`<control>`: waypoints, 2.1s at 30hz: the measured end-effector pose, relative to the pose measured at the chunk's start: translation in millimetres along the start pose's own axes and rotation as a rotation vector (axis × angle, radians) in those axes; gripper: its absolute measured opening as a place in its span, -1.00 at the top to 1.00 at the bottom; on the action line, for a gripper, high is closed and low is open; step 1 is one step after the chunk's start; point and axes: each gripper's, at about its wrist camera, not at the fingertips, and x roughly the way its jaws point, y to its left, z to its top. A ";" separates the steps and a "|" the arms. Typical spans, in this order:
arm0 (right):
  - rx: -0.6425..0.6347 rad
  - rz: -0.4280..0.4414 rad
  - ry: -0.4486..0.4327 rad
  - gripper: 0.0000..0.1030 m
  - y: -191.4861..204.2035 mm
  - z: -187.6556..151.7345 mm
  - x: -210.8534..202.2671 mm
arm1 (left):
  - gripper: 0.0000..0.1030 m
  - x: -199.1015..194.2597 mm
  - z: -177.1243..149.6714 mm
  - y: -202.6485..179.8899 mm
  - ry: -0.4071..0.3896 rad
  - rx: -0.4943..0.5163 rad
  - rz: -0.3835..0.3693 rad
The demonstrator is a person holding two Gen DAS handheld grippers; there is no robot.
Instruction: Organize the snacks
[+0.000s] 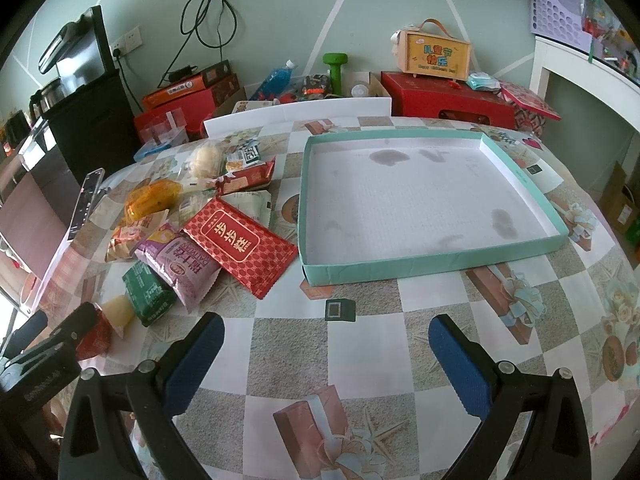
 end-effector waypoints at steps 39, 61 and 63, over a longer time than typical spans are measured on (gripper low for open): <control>-0.129 0.099 0.053 -1.00 59.8 -0.5 32.6 | -0.56 42.7 -8.2 39.3 0.136 -0.097 -0.108; -0.206 0.109 0.087 -1.00 92.7 -4.1 46.6 | -0.28 46.0 -9.8 71.5 0.163 -0.163 -0.149; -0.217 0.119 0.075 -1.00 98.5 -3.5 43.9 | -0.28 45.1 -9.5 75.6 0.168 -0.171 -0.147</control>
